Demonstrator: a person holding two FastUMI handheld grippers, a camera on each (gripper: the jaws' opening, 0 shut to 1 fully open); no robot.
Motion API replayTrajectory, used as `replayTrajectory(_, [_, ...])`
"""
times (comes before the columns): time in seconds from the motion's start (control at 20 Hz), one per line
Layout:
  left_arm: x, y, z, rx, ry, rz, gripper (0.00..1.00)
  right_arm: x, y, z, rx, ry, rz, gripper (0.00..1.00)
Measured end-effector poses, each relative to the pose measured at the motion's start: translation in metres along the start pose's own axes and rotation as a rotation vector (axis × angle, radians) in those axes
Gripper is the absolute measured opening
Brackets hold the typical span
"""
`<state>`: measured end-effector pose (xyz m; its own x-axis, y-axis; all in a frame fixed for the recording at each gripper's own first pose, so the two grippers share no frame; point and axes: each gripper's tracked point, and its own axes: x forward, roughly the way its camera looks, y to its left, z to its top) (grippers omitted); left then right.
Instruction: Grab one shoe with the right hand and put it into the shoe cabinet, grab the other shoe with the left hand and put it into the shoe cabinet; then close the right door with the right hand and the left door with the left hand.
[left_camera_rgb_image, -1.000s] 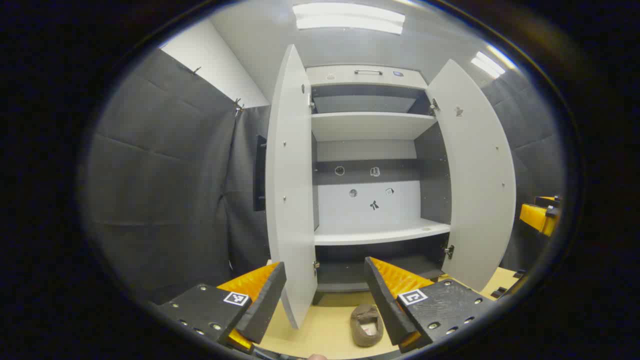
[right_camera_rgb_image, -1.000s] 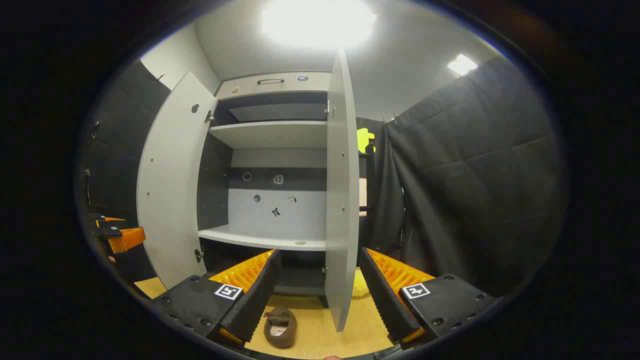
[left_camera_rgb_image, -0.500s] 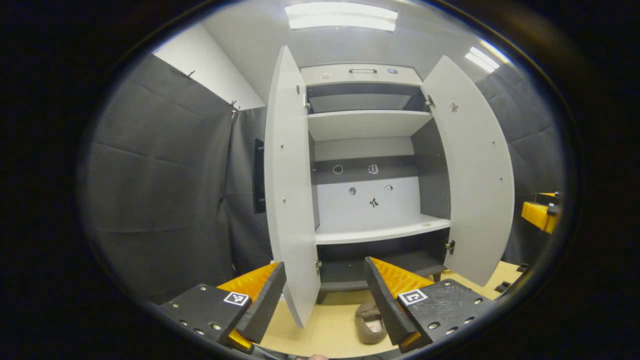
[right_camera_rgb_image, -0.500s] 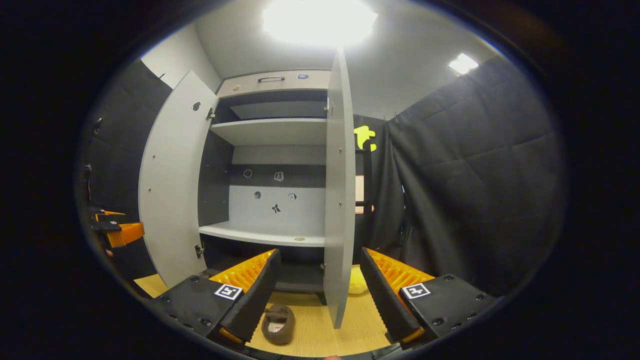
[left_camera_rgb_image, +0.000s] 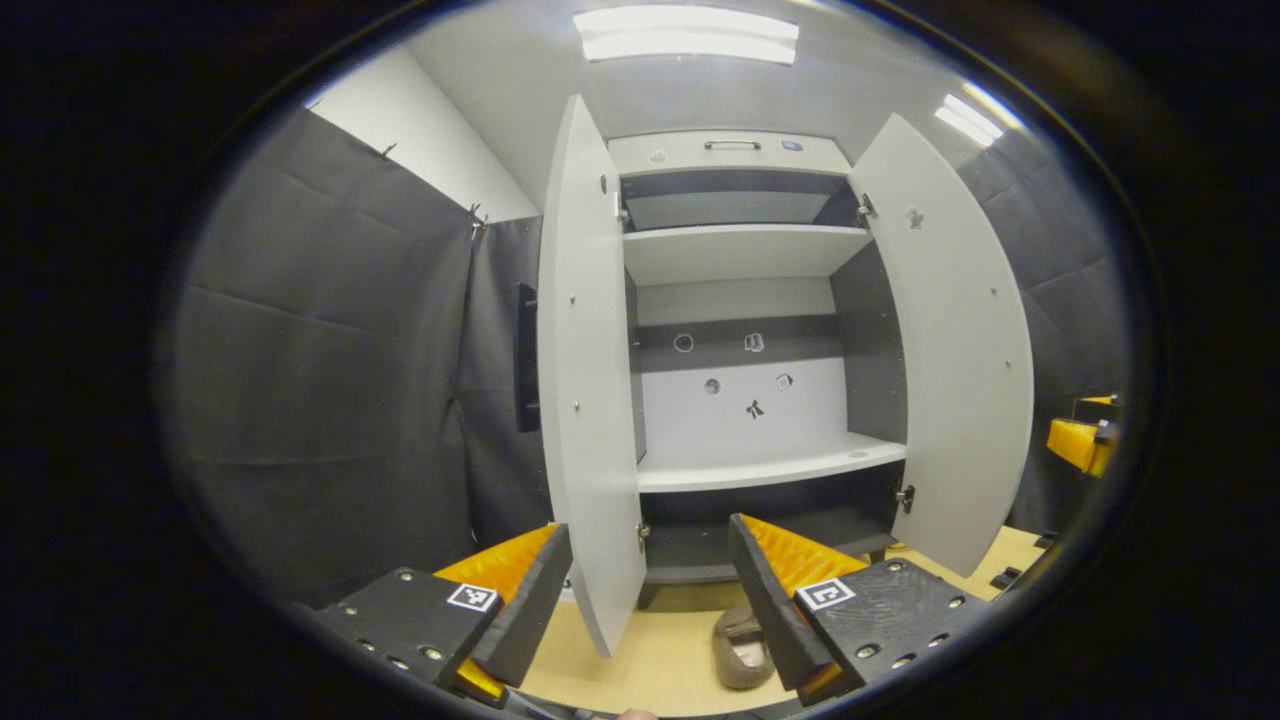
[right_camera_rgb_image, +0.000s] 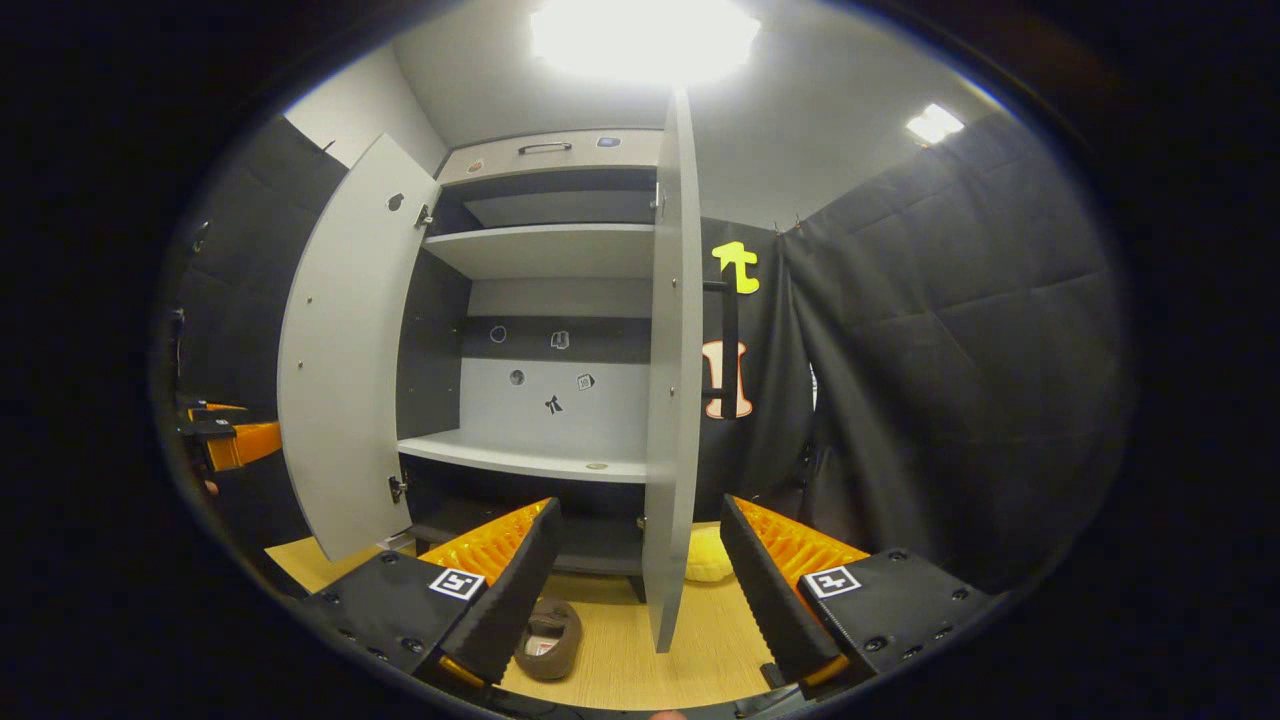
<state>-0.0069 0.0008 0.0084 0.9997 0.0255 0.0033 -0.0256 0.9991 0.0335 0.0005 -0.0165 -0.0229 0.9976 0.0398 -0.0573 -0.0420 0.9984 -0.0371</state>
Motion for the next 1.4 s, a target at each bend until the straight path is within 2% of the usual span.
replayTrajectory(0.2, [0.001,-0.011,0.000,0.006,0.001,0.024,0.98,0.011,0.017,-0.010,0.018,0.007,0.070,0.97])
replayTrajectory(0.3, [-0.002,-0.016,-0.002,0.004,0.001,0.045,0.98,0.015,0.032,-0.018,0.043,0.019,0.127,1.00])
replayTrajectory(0.35, [-0.005,-0.018,0.000,0.003,-0.004,0.057,0.98,0.018,0.042,-0.024,0.049,0.024,0.158,0.97])
replayTrajectory(0.45, [-0.014,-0.022,0.000,0.005,-0.009,0.077,0.98,0.026,0.059,-0.042,0.036,0.058,0.213,1.00])
replayTrajectory(0.65, [-0.016,-0.018,0.004,0.035,-0.013,0.109,0.97,0.043,0.096,-0.083,0.026,0.166,0.316,1.00])
replayTrajectory(0.7, [-0.014,-0.017,0.003,0.034,-0.014,0.114,0.97,0.049,0.105,-0.096,0.023,0.202,0.332,0.97])
replayTrajectory(0.75, [-0.011,-0.016,0.002,0.029,-0.014,0.116,0.98,0.055,0.113,-0.110,0.023,0.242,0.344,1.00])
replayTrajectory(0.8, [-0.008,-0.013,0.002,0.024,-0.011,0.119,0.92,0.061,0.119,-0.123,0.027,0.284,0.354,0.97])
replayTrajectory(0.85, [-0.004,-0.009,0.000,0.021,-0.008,0.122,0.92,0.068,0.124,-0.136,0.033,0.322,0.355,1.00])
replayTrajectory(0.95, [0.004,-0.001,-0.004,0.018,0.000,0.134,0.92,0.078,0.133,-0.159,0.042,0.389,0.367,0.97])
replayTrajectory(1.0, [0.008,0.003,-0.006,0.015,0.003,0.142,0.92,0.084,0.136,-0.169,0.036,0.414,0.369,1.00])
replayTrajectory(1.05, [0.011,0.007,-0.008,0.012,0.007,0.147,0.92,0.089,0.139,-0.178,0.022,0.434,0.369,0.97])
replayTrajectory(1.1, [0.014,0.011,-0.010,0.011,0.012,0.153,0.92,0.094,0.142,-0.187,0.004,0.451,0.371,1.00])
replayTrajectory(1.15, [0.016,0.016,-0.013,0.013,0.018,0.157,0.92,0.096,0.144,-0.198,-0.015,0.469,0.373,0.97])
replayTrajectory(1.2, [0.019,0.020,-0.017,0.018,0.025,0.163,0.92,0.099,0.147,-0.207,-0.032,0.492,0.378,1.00])
replayTrajectory(1.35, [0.023,0.034,-0.022,0.029,0.033,0.181,0.92,0.106,0.157,-0.235,-0.051,0.557,0.386,1.00])
replayTrajectory(1.4, [0.023,0.039,-0.024,0.028,0.034,0.192,0.92,0.106,0.162,-0.243,-0.053,0.585,0.397,0.97])
